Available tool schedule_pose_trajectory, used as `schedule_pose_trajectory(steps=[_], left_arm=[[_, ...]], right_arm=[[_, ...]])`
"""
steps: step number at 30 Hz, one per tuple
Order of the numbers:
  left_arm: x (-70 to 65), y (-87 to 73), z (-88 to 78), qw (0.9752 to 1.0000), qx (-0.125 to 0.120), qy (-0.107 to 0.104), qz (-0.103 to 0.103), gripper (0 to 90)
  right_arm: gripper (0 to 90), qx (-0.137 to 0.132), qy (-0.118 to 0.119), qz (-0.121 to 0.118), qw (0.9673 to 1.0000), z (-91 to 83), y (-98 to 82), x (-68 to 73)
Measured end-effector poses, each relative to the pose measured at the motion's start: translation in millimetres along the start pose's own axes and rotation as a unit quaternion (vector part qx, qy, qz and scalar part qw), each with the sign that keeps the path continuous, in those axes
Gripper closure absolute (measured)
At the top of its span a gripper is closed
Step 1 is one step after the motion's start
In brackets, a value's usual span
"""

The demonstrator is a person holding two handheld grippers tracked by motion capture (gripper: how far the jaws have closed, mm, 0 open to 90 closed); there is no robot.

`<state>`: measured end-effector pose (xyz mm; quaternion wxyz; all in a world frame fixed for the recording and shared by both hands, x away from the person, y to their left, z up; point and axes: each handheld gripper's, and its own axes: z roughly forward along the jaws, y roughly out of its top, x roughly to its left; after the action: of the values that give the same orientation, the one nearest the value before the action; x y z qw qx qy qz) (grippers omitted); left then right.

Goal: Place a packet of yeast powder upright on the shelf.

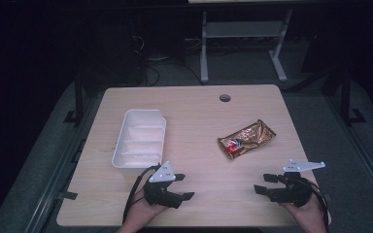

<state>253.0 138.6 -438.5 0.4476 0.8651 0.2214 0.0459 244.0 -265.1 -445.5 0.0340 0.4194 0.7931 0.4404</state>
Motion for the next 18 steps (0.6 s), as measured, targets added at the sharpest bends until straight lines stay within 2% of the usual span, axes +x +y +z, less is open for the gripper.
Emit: schedule_pose_trajectory(steps=[2, 4, 9, 11, 13, 16, 18], left_arm=[[0.0, 0.1, 0.1, 1.0, 0.001, 0.001, 0.001, 33.4], [0.9, 0.1, 0.0, 0.9999, 0.006, 0.013, -0.003, 36.0], [1.9, 1.7, 1.5, 0.9996, 0.011, 0.021, -0.015, 43.2], [1.9, 2.8, 2.9, 0.9996, 0.013, 0.019, -0.016, 45.8], [2.1, 4.2, 4.7, 0.9996, 0.011, 0.015, -0.021, 47.8], [2.8, 7.7, 7.8, 0.9996, 0.012, 0.01, -0.025, 51.2], [4.4, 11.1, 9.7, 0.9995, 0.014, 0.011, -0.025, 56.6]], right_arm=[[33.2, -0.001, -0.001, 0.002, 1.0, -0.1, 0.2, -0.3], [33.5, -0.008, 0.006, 0.01, 0.9999, -1.0, 0.5, -1.7], [33.0, -0.011, -0.003, 0.014, 0.9998, -1.7, 0.6, -5.4], [32.7, -0.01, -0.002, 0.014, 0.9998, -1.5, 0.6, -6.6], [32.8, -0.017, -0.001, 0.026, 0.9995, -3.0, 0.5, -8.8], [33.2, -0.02, -0.001, 0.026, 0.9994, -4.0, 0.3, -9.1], [33.2, -0.02, -0.003, 0.025, 0.9995, -4.7, 0.6, -9.1]])
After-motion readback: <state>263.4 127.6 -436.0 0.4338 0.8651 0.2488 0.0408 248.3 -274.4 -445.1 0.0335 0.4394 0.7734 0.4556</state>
